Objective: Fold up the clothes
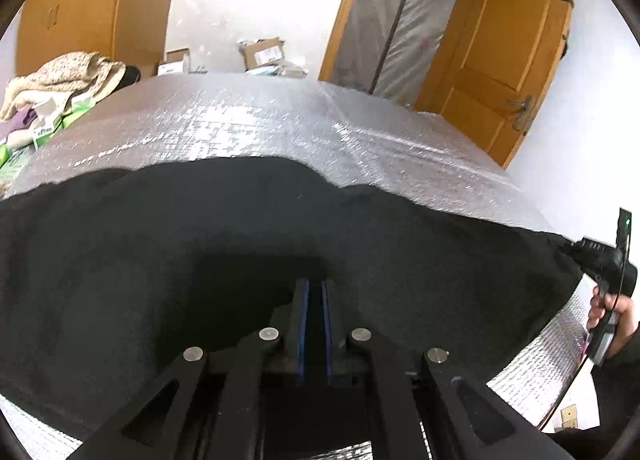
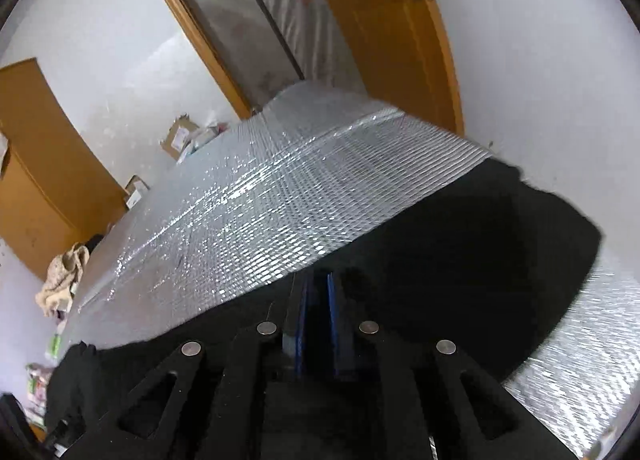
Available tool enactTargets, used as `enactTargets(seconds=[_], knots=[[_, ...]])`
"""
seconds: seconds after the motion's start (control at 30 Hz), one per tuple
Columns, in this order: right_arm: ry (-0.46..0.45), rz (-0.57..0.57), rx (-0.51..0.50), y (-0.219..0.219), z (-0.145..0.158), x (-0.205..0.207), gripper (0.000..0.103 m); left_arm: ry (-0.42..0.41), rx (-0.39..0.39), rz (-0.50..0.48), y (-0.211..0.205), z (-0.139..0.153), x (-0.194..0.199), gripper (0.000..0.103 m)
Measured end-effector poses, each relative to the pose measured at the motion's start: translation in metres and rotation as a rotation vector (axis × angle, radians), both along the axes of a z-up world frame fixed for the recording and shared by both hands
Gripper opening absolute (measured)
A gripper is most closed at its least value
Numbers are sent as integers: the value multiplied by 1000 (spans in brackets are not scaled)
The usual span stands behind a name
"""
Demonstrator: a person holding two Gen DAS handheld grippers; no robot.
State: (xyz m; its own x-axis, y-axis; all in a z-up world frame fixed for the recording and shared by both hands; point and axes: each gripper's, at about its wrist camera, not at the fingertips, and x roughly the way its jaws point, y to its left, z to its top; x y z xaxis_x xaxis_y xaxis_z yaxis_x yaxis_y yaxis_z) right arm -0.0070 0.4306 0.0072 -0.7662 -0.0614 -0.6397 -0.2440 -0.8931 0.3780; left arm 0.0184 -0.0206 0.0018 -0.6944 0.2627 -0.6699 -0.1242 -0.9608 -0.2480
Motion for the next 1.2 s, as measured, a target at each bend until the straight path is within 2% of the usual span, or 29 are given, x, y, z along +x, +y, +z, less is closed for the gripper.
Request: enactTargets(seconds=[0.1, 0.13, 0.23, 0.33, 0.43, 0.53, 0.7, 0.83, 0.93, 1.07, 1.13, 1.2], knots=[[-25, -50, 15, 12, -7, 11, 11, -29, -17, -14, 5, -8, -6, 5], [-24, -81, 1, 19, -7, 15, 7, -42, -24, -16, 6, -11, -8, 5], [-16, -168, -33, 38, -8, 29, 9, -41, -16, -19, 4, -10, -9, 5], [11, -222, 9, 45, -2, 48, 11, -37, -9, -19, 3, -11, -9, 5], [-34, -271, 48, 54, -10, 57, 11, -35, -7, -18, 4, -12, -8, 5], [-18, -301, -11, 64, -10, 61, 11, -35, -15, -20, 5, -12, -8, 5], [-25, -280, 1, 65, 0, 52, 14, -31, -15, -18, 5, -13, -7, 5], [-88, -271, 25, 73, -2, 26, 14, -27, -7, -16, 4, -13, -6, 5], [-117, -319, 11, 84, -4, 20, 10, -24, 6, -14, 2, -14, -6, 5], [-129, -419, 39, 90, -4, 35, 10, -23, 15, -11, 1, -14, -6, 5], [-95, -387, 48, 76, 0, 42, 14, -24, 9, -13, 2, -14, -6, 5], [-39, -280, 49, 47, 5, 47, 14, -24, 4, -13, 2, -13, -7, 5]])
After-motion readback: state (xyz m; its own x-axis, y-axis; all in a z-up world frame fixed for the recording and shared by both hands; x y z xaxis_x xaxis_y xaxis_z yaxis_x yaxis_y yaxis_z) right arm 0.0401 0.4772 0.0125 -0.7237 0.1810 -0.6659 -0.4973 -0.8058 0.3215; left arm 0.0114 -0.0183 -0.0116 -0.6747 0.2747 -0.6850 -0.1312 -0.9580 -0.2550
